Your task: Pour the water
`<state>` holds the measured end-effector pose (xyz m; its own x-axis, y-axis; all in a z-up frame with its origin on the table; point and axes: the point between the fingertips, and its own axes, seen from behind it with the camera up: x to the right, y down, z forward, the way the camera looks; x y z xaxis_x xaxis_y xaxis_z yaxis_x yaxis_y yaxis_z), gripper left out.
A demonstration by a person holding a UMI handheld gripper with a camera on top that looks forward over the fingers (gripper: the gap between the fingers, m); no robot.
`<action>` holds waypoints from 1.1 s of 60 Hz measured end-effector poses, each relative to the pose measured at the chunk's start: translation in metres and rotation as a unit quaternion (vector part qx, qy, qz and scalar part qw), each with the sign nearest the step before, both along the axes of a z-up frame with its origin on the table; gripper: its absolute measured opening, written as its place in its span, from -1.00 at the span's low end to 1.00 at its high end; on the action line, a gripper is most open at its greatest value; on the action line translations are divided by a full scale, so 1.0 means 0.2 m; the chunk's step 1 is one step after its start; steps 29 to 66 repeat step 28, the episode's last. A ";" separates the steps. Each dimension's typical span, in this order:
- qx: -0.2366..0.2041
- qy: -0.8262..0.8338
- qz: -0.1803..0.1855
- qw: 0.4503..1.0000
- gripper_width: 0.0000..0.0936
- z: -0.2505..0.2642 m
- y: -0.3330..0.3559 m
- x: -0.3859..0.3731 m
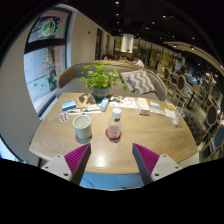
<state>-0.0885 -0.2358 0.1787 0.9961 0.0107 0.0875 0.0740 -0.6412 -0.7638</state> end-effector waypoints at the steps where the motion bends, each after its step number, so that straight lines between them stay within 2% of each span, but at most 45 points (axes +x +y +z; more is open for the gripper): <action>1: 0.001 0.000 -0.002 1.000 0.82 0.03 -0.02 -0.01; 11: 0.013 0.000 -0.010 1.000 0.83 0.16 -0.11 -0.02; 66: 0.006 0.001 -0.018 1.000 0.83 0.19 -0.14 -0.02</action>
